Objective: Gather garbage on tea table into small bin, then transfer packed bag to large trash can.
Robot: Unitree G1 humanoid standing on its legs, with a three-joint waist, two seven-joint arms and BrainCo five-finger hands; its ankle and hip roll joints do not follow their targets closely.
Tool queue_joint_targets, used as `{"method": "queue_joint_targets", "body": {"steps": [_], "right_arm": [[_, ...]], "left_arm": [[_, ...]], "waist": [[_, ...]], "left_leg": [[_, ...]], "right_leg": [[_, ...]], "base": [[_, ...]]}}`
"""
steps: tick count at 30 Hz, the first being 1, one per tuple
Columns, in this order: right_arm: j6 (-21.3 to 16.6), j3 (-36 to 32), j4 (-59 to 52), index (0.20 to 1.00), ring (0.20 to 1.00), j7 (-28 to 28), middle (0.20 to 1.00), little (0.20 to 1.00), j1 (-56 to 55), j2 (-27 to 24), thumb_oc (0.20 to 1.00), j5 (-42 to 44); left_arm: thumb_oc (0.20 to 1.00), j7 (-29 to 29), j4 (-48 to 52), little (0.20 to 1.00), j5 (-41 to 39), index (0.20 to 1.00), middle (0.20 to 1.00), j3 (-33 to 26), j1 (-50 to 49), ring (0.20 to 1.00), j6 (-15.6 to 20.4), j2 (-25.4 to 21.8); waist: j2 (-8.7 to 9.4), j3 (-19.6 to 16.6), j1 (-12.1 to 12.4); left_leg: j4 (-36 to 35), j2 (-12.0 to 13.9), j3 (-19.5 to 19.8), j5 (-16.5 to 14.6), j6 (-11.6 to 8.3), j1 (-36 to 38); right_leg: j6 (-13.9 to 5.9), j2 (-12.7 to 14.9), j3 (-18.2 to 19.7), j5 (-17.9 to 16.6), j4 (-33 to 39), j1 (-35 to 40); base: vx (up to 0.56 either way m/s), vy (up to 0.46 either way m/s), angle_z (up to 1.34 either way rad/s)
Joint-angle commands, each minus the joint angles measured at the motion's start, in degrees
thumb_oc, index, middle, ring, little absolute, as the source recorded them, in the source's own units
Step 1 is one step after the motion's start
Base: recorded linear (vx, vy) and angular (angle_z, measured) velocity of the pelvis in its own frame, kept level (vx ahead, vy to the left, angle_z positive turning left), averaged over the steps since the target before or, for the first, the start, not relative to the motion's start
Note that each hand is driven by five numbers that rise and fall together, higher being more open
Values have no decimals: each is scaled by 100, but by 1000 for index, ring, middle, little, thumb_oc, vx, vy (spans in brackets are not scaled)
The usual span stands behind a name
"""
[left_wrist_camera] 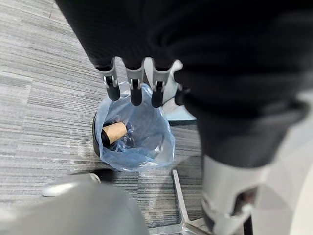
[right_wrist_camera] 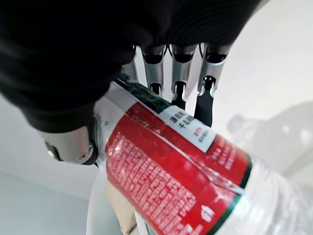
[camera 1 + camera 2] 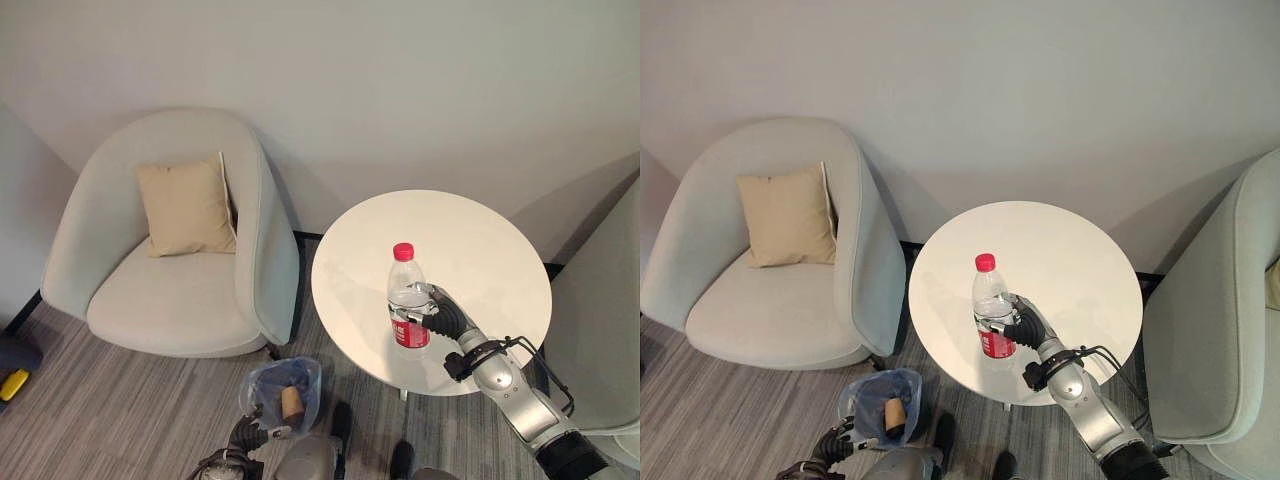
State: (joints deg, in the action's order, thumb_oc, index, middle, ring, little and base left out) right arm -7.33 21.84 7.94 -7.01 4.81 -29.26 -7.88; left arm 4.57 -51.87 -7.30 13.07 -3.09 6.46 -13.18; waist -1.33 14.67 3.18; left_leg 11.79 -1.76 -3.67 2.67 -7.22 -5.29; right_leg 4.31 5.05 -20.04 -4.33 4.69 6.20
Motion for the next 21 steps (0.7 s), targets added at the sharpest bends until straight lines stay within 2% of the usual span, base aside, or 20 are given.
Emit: {"method": "queue_joint_targets", "body": {"steps": [1,3,5,8,11,15,17,18,19,21], "right_arm": [[-345,-238,-368,200,200,-287,200,200,183,78,200,18],[-316,-349,-362,200,200,-319,200,200,119,62,200,-5],[-277,-463,-320,200,200,-356,200,200,101,46,200,-13],[-222,-500,-224,200,200,-367,200,200,159,47,200,-23],[-163,-416,-220,200,200,-191,200,200,139,216,200,-77],[-162,-371,-207,200,200,-120,200,200,123,275,200,-85],[-179,-356,-214,200,200,-105,200,200,99,305,200,-74],[-175,-372,-239,200,200,-124,200,200,110,272,200,-111],[-178,-374,-247,200,200,-127,200,200,121,251,200,-120],[-187,-386,-258,200,200,-123,200,200,106,226,200,-110]], "left_arm": [[1000,137,203,1000,141,1000,1000,135,-28,1000,111,-103],[1000,134,240,1000,156,1000,1000,142,-27,1000,109,-84],[1000,132,249,1000,207,1000,1000,165,-5,1000,95,-82],[1000,138,204,1000,233,1000,1000,128,-29,1000,79,-74],[1000,151,-49,1000,152,1000,1000,-265,-249,1000,28,-136],[1000,153,-120,1000,123,1000,1000,-403,-231,1000,14,-209],[1000,173,-106,1000,109,1000,1000,-425,-178,1000,18,-267],[1000,202,-29,1000,81,1000,1000,-430,-116,1000,36,-316],[1000,213,6,1000,54,1000,1000,-420,-96,1000,46,-322],[1000,200,9,1000,47,1000,1000,-402,-73,1000,49,-336]], "waist": [[53,-486,-169],[-14,-564,-264],[-79,-661,-312],[-115,-693,-290],[-13,-533,-54],[32,-423,35],[60,-326,8],[55,-272,-57],[57,-250,-80],[80,-255,-83]], "left_leg": [[-243,462,-157,-743,306,570],[-525,658,-388,-769,252,911],[-884,695,-471,-684,234,1019],[-1082,590,-402,-719,287,1127],[-924,288,-320,-963,591,1021],[-788,105,-200,-1017,760,835],[-652,28,-64,-1060,821,734],[-630,-57,108,-1065,880,679],[-610,-100,198,-1045,901,623],[-601,-144,290,-997,902,543]], "right_leg": [[-658,-81,247,985,-106,-133],[-674,-35,27,982,-141,-165],[-705,21,-162,935,-123,-146],[-755,103,-217,874,-163,-97],[-962,440,-62,774,-595,-325],[-1049,585,150,798,-1043,-648],[-1067,522,552,832,-1315,-875],[-1111,228,1173,908,-1517,-1104],[-1113,84,1441,932,-1588,-1236],[-1096,26,1572,934,-1534,-1265]], "base": [[-38,73,65],[-13,135,81],[34,166,105],[60,248,104],[10,390,16],[-38,174,-13],[-16,89,3],[-4,93,9],[-4,66,40],[7,1,106]]}}
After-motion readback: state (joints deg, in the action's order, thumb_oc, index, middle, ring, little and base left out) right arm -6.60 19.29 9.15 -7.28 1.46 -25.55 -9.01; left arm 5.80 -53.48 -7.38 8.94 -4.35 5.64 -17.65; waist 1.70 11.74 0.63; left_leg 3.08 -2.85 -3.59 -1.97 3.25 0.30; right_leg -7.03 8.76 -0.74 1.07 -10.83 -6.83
